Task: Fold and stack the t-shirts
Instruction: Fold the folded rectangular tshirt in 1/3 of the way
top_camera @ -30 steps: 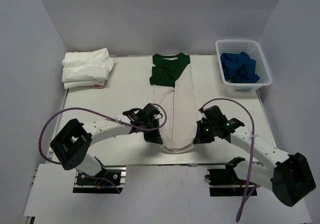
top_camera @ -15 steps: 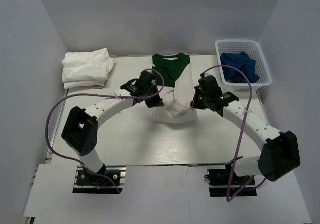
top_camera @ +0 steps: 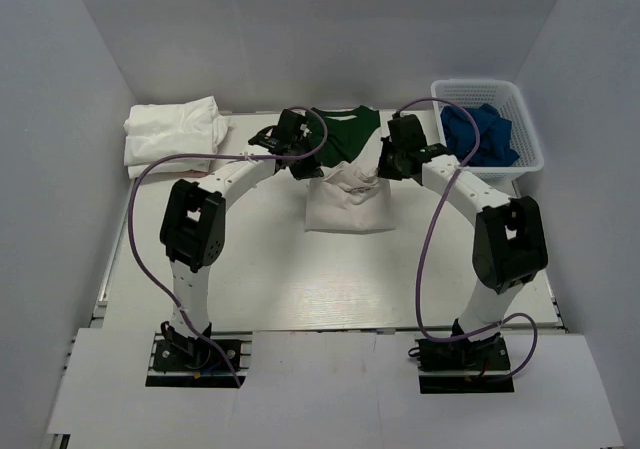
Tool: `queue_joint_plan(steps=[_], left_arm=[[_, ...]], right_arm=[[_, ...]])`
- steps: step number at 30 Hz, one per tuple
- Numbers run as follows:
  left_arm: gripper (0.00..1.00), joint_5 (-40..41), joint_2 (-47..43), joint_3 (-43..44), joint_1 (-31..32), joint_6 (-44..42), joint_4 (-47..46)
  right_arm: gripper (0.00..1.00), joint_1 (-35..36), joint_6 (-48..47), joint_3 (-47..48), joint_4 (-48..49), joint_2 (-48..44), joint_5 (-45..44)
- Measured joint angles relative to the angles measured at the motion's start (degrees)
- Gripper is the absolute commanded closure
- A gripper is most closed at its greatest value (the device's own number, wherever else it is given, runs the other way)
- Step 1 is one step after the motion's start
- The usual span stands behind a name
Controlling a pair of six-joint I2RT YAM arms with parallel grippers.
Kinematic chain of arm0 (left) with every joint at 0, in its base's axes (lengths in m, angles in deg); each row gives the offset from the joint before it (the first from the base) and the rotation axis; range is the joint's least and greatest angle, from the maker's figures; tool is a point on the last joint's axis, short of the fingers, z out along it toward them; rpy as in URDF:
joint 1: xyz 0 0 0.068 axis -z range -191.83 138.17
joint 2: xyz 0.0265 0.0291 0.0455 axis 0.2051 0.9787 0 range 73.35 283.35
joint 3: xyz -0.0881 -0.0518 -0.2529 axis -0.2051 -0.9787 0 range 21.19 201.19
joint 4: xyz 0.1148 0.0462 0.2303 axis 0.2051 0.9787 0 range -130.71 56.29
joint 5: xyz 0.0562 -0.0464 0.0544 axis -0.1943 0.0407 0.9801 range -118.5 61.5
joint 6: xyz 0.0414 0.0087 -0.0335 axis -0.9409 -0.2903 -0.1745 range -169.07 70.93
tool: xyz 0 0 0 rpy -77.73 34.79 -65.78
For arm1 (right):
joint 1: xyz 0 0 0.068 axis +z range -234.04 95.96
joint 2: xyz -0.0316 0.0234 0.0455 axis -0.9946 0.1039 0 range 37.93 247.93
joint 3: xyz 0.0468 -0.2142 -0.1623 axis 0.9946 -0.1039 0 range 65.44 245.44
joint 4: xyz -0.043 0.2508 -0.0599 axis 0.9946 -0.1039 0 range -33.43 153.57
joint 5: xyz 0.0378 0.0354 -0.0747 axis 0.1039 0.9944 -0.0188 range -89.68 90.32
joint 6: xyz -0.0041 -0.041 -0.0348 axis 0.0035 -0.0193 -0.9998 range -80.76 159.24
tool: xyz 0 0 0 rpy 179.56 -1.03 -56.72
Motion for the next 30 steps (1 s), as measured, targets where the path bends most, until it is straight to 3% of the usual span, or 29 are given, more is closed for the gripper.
queue_joint_plan(steps=[8, 10, 11, 12, 13, 15, 21, 26, 30], left_arm=[[1.00, -2.67, 8.17, 8.13, -3.85, -3.37, -1.01], [0.94, -4.31, 10.43, 9.88, -4.63, -4.28, -1.66], [0.82, -5.07, 11.52, 10.73, -4.94, -4.63, -1.75], [0.70, -5.73, 12.79, 11.82, -5.25, -5.18, -1.77], [0.50, -6.29, 13.92, 13.16, -5.57, -5.42, -1.42], [0.01, -7.06, 15.54, 14.78, -5.97, -6.54, -1.09], [0.00, -7.98, 14.03, 13.60, -7.10, -6.80, -0.59], [0.00, -8.11, 2.99, -0.11, -7.41, -6.99, -2.43], [0.00, -8.92, -7.17, -12.33, -7.37, -7.08, -4.33]], right_arm=[[1.00, -2.23, -1.42, 8.94, 1.40, 11.02, 2.51], [0.87, -2.75, -1.36, 11.10, 1.18, 13.07, 3.04], [0.77, -2.95, -1.20, 12.00, 1.03, 13.92, 3.34], [0.56, -3.23, -1.36, 13.18, 0.85, 14.91, 3.58], [0.39, -3.41, -1.22, 14.40, 0.76, 15.85, 3.89], [0.10, -3.82, -1.79, 16.94, 0.02, 17.62, 4.61], [0.10, -4.35, -3.26, 18.43, -0.39, 17.49, 7.87], [0.10, -4.13, -4.00, 5.88, 2.91, 9.38, 14.40], [0.10, -3.67, -4.17, 2.95, 4.81, 8.04, 19.47]])
